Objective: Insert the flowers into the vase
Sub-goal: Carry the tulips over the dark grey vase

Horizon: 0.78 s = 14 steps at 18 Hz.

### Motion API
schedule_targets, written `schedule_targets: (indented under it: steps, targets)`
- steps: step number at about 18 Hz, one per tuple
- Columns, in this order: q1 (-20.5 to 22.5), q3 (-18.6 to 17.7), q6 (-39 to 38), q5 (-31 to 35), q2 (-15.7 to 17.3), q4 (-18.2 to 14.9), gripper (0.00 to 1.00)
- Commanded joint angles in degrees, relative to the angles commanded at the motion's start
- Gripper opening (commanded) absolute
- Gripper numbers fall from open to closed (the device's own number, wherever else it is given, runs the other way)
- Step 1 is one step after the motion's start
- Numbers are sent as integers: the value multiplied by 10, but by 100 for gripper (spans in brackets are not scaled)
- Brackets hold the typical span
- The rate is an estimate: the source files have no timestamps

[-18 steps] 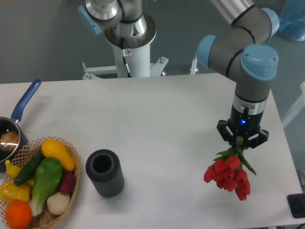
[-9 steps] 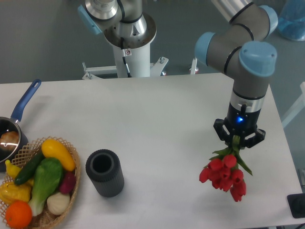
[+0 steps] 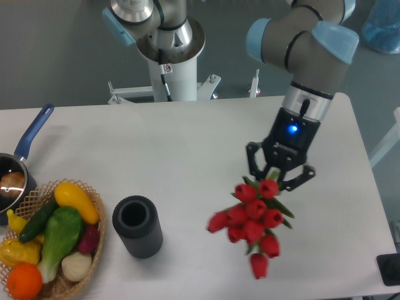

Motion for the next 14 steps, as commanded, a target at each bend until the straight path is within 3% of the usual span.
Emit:
schedule_targets:
  steps: [7,14]
  targets:
    - [-23,-5,6,-177,-2,26,0]
    - [-69,4,47,-227,-39,36,0]
